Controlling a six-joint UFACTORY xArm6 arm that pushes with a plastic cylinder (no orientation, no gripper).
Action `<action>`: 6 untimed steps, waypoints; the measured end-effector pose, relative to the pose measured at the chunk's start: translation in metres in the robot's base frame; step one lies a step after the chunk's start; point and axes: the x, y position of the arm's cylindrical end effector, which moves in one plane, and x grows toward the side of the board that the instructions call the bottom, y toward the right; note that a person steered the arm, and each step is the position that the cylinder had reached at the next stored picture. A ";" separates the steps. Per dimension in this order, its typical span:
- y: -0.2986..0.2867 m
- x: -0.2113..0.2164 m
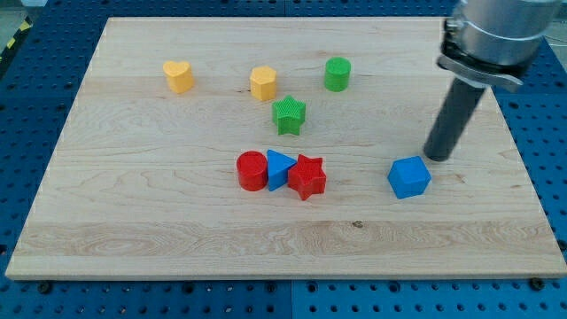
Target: Move the blue cube near the red star
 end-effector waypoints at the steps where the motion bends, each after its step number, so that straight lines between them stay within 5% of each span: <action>1: -0.007 0.033; 3: -0.088 0.044; 6: -0.065 0.017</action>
